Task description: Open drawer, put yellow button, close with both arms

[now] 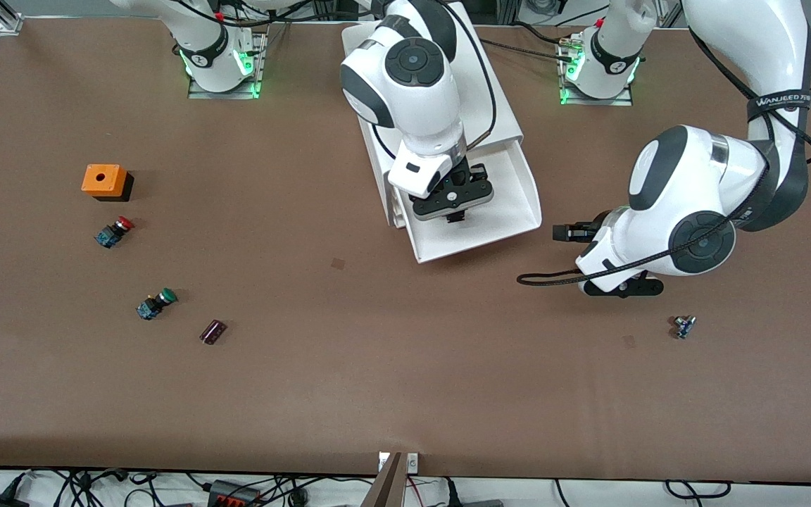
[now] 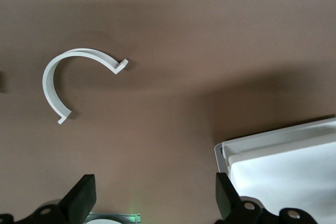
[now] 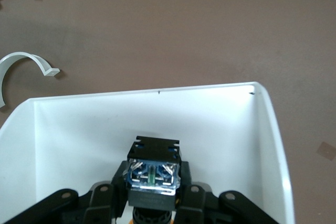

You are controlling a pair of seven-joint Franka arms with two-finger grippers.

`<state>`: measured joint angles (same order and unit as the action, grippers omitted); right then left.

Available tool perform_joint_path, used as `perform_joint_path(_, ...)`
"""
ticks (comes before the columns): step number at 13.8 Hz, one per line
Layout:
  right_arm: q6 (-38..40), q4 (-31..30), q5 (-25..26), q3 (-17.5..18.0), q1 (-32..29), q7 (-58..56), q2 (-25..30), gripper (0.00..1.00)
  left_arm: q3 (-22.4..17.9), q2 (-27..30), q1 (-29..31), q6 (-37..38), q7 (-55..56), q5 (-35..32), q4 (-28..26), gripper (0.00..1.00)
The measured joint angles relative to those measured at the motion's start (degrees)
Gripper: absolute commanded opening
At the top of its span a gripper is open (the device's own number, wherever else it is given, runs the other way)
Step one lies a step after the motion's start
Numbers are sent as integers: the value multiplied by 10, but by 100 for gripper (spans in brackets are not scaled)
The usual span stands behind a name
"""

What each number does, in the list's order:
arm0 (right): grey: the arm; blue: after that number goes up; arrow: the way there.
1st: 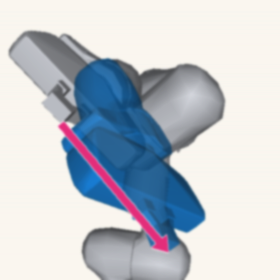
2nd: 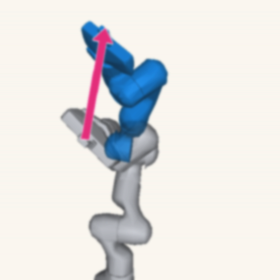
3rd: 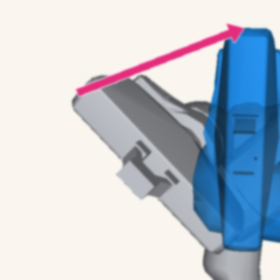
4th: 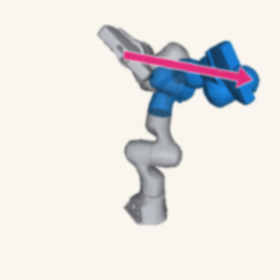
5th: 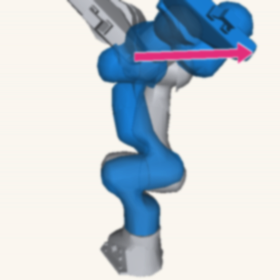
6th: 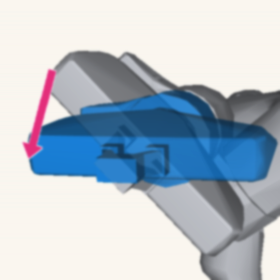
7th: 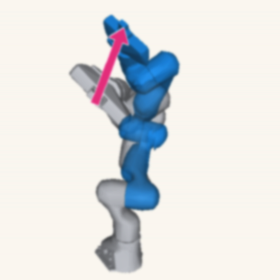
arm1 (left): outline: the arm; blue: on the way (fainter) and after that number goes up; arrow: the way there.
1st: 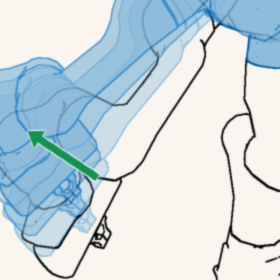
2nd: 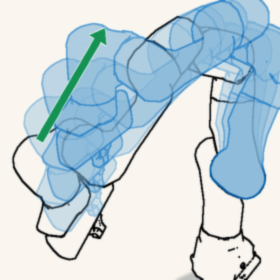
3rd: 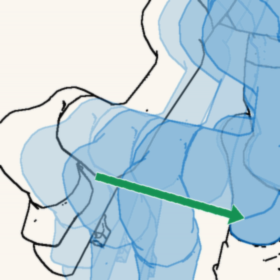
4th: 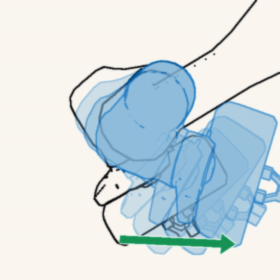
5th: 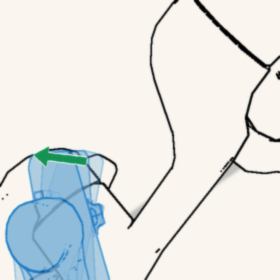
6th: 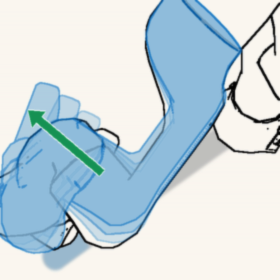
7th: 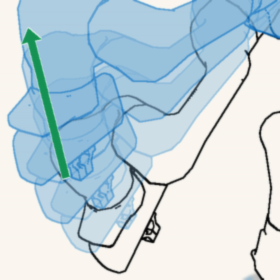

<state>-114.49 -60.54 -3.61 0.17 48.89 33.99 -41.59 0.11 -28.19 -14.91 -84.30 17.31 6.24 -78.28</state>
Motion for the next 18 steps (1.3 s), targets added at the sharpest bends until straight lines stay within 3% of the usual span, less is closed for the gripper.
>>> perform_joint_path(4, 0, 0, 0, 0, 9, 2, -16, 0, -4, 3, 8, -18, 2, 0, -6, 100)
perform_joint_path(7, 2, 0, 0, 0, 10, 10, -22, 0, -4, 18, 9, -51, 2, 0, -40, 100)
perform_joint_path(8, 2, 0, 0, 0, 11, 13, -23, 37, -4, 22, 9, -56, 2, 0, -48, 100)
perform_joint_path(9, 4, 2, 0, 0, 12, 15, -23, 99, -4, 24, 9, -58, 2, 0, -52, 100)
perform_joint_path(18, 37, 26, 0, -5, 8, 60, -21, 100, -9, 32, 22, -57, 3, 0, -32, 100)
